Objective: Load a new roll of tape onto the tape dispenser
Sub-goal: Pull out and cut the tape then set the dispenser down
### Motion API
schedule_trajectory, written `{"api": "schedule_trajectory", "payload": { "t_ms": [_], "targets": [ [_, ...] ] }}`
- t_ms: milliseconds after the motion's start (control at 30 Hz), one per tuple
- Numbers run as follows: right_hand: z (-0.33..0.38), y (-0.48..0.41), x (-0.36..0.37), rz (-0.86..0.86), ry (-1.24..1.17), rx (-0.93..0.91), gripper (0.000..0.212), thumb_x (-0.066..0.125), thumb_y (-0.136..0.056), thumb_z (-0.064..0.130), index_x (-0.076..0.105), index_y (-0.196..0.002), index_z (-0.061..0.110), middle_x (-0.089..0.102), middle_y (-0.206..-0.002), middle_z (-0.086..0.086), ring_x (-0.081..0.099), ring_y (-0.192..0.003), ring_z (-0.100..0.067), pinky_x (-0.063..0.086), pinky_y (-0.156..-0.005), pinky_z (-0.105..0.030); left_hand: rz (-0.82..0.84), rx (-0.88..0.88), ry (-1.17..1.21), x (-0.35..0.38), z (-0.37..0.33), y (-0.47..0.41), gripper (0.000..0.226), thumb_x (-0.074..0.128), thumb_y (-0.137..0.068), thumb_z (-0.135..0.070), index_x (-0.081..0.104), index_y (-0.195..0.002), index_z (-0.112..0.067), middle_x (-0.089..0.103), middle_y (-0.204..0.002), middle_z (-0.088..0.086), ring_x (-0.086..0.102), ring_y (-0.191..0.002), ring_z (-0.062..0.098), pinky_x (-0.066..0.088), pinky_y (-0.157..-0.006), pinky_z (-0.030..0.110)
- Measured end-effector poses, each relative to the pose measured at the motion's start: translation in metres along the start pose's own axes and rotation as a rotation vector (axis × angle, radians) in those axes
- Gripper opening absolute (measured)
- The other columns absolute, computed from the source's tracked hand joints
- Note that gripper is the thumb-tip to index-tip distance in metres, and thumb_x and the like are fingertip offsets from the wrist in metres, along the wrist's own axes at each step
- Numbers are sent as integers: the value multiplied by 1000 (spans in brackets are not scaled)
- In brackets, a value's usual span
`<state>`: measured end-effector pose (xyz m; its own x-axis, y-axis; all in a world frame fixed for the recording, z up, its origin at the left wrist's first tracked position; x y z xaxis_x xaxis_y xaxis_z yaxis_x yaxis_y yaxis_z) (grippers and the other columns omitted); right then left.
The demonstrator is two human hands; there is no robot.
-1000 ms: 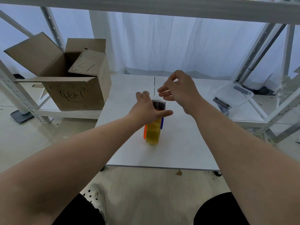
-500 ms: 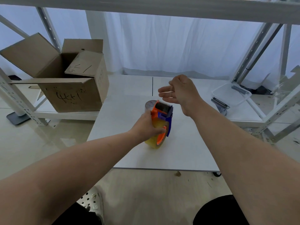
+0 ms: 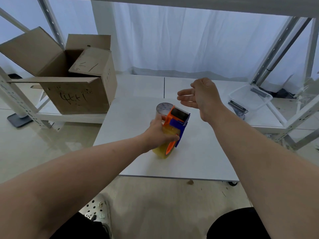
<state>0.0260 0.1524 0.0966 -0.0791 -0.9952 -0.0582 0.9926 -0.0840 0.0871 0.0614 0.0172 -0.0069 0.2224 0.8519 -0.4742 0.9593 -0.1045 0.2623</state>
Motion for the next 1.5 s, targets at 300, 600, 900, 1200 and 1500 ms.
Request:
{"api": "schedule_trajectory", "payload": {
  "t_ms": [300, 600, 900, 1200, 1500],
  "targets": [
    [-18, 3, -18, -261, -175, 168, 24, 31, -93, 14, 42, -113, 5, 69, -76, -20, 70, -62, -29, 62, -67, -41, 95, 40, 13, 8, 3, 1, 76, 70, -80, -37, 18, -136, -47, 26, -139, 5, 39, -107, 23, 40, -89, 36],
    [-21, 16, -20, -384, -538, 398, 21, 18, -101, 18, 34, -103, 6, 63, -88, -25, 66, -89, -38, 55, -89, -45, 64, 29, 35, 9, -2, -3, 68, 66, -83, -36, 24, -136, -43, 29, -138, 6, 45, -105, 25, 43, -84, 35],
    [-21, 0, -23, -151, -218, 144, 12, 32, -94, 11, 44, -92, 12, 70, -77, -19, 71, -70, -32, 60, -77, -46, 117, 154, 17, -1, -4, 2, 66, 68, -83, -22, 30, -137, -31, 44, -123, -3, 50, -105, 15, 46, -75, 21],
    [3, 14, 10, 74, -9, -63, 13, 35, -96, 11, 43, -87, 17, 71, -82, -17, 72, -74, -31, 61, -70, -38, 35, 157, 4, -10, -15, -1, 71, 77, -72, -36, 36, -128, -25, 51, -121, -1, 55, -104, 17, 50, -89, 35],
    [6, 20, 19, 117, 6, -49, 9, 35, -97, 12, 44, -96, 12, 72, -88, -17, 73, -80, -31, 62, -71, -36, -252, 173, -129, -8, -32, -1, 67, 72, -71, -51, 41, -120, -17, 48, -106, -6, 48, -92, 13, 38, -72, 24]
  ]
}}
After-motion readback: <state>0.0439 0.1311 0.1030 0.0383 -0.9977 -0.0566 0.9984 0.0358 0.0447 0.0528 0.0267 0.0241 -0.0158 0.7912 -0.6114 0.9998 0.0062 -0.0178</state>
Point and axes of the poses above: each hand's wrist, its own y-axis away from the middle knuckle, its own x-axis out of the palm, z = x × y, the point moved 2 cm from there along -y, towards the middle knuckle
